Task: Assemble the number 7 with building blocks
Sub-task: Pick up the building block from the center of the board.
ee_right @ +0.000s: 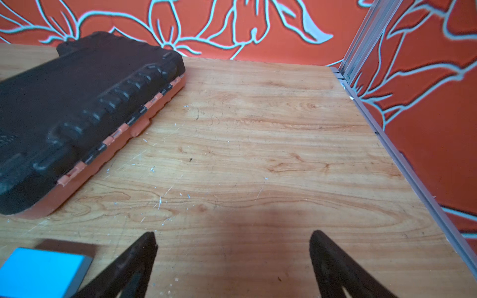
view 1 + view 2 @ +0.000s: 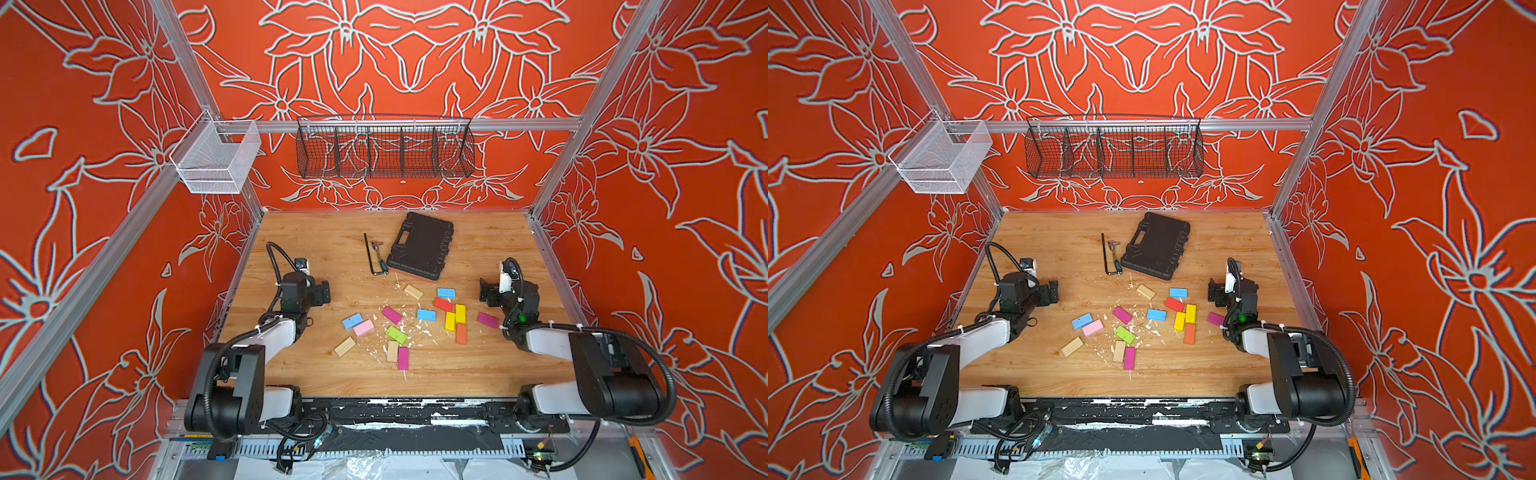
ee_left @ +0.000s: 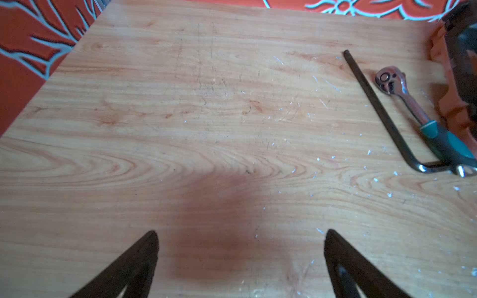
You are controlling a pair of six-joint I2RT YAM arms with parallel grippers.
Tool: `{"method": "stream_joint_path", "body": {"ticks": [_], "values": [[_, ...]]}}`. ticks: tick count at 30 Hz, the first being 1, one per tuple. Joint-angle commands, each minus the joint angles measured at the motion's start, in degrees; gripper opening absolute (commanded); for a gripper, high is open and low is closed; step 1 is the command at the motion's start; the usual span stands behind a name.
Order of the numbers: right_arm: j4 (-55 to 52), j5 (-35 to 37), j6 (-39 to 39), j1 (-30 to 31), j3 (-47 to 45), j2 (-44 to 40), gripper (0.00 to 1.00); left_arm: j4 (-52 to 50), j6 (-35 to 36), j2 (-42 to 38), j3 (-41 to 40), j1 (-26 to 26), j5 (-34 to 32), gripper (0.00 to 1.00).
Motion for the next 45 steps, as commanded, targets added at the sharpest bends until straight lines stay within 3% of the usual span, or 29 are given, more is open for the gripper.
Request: {"method": "stream_joint_path", "body": {"ticks": [1,8,13,15,17,23,27,30,34,38,45], "values": [[-2.88,1.60,0.16,-0.26,0.23,-3.46,0.95,-10.28,-3.09,-3.47,4.18,0.24,-2.06,0.97],[-18.93,7.10,2.35,-0.25,4.29,-16.44,0.95,-23.52,-12.02,-11.34,7.62,0.24,-9.30,0.97],[-30.04,9.74,14.75,-0.26,9.09,-24.08,0.97,-30.18,-20.78,-19.57,9.71,0.26,-9.58,0.97],[-35.94,7.87,19.46,-0.29,12.36,-25.77,0.97,-32.60,-22.22,-22.13,11.03,0.24,-7.25,0.97],[-40.45,1.59,22.31,-0.34,16.04,-26.59,0.97,-35.49,-22.53,-23.83,13.04,0.24,-4.05,0.97],[-54.15,-11.79,28.71,-0.27,27.41,-23.95,0.97,-45.90,-23.31,-24.67,19.96,0.24,6.10,0.97],[-59.41,-26.28,26.53,-0.30,33.55,-19.33,0.97,-47.45,-24.06,-24.26,20.86,0.08,16.87,0.97],[-66.77,-31.71,25.10,0.54,37.94,-15.78,0.97,-50.08,-24.18,-23.65,21.45,-0.80,21.29,0.97],[-71.23,-34.13,25.05,2.43,39.03,-13.83,0.97,-54.51,-21.79,-21.74,23.19,-4.82,24.72,0.97],[-79.03,-32.50,22.09,5.19,41.82,-12.01,0.97,-59.93,-18.76,-18.41,26.10,-11.04,22.61,0.97],[-85.09,-29.90,19.71,9.72,42.86,-9.00,0.93,-60.22,-18.62,-12.57,27.00,-18.07,21.01,0.97]]}}
